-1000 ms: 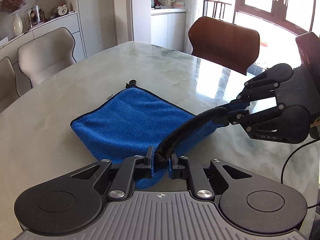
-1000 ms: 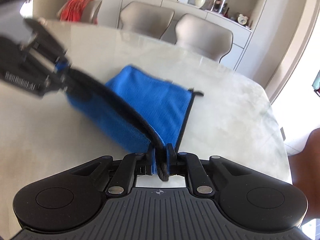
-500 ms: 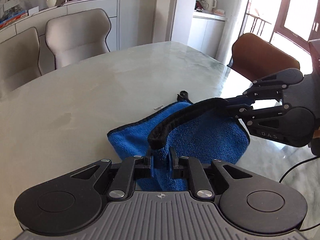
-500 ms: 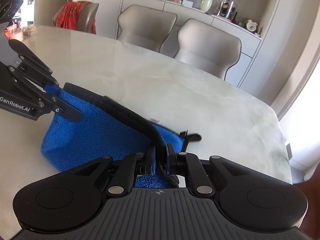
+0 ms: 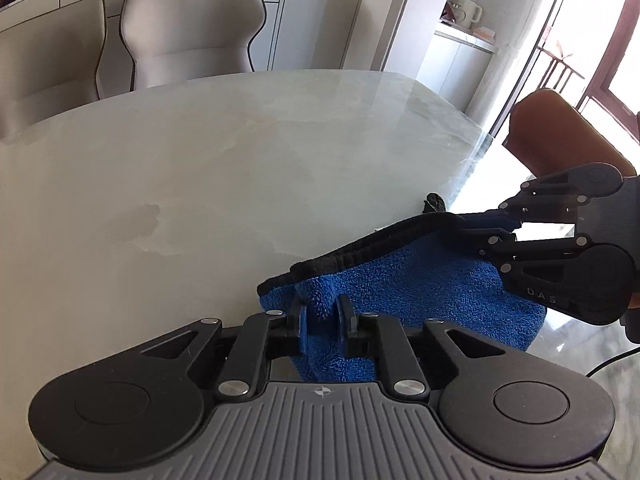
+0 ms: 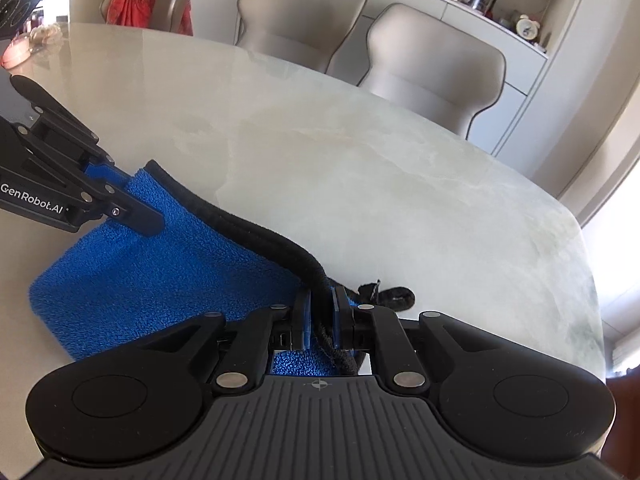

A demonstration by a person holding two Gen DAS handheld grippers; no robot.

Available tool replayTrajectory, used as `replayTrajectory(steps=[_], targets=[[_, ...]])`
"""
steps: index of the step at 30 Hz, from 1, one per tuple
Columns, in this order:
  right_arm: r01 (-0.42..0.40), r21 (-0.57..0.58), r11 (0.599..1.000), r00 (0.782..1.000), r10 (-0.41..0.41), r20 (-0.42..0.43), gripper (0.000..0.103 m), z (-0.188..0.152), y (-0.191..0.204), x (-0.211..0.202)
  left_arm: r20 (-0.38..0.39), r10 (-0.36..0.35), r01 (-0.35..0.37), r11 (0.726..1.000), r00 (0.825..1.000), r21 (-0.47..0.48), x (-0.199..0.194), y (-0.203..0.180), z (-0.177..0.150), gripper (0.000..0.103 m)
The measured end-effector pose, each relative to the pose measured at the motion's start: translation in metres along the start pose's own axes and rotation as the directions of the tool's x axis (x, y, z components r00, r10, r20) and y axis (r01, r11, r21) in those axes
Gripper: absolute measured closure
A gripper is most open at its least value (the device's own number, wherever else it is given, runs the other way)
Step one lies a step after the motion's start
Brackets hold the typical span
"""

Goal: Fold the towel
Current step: 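Lower the folded edge onto the towel and open both grippers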

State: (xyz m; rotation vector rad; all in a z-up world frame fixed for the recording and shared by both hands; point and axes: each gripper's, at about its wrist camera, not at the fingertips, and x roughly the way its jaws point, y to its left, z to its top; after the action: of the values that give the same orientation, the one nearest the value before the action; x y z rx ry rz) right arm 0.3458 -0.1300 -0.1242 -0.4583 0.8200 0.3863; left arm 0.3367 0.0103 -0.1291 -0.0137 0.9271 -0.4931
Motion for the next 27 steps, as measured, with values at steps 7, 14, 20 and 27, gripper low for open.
replayTrajectory(steps=[7,14,20,27], targets=[[0.053,0.106,0.993,0.986,-0.069,0.150,0.060,-0.016,-0.016,-0.031,0.038,0.059,-0.059,0.998,0.998,0.006,-0.008,0.002,-0.012,0.077],[-0.089,0.341,0.936,0.988,0.041,0.146,0.057,-0.058,-0.045,-0.044,0.189,0.058,-0.070,0.996,0.980,0.054,-0.040,-0.010,-0.013,0.065],[-0.145,0.380,0.914,0.986,0.100,0.134,0.072,-0.058,-0.046,-0.022,0.156,-0.021,-0.008,0.983,0.988,0.181,-0.018,-0.032,-0.006,0.065],[-0.138,0.359,0.923,0.988,0.100,0.122,0.093,-0.049,-0.044,-0.014,0.079,0.025,-0.034,0.992,0.997,0.123,0.008,-0.023,-0.014,0.065]])
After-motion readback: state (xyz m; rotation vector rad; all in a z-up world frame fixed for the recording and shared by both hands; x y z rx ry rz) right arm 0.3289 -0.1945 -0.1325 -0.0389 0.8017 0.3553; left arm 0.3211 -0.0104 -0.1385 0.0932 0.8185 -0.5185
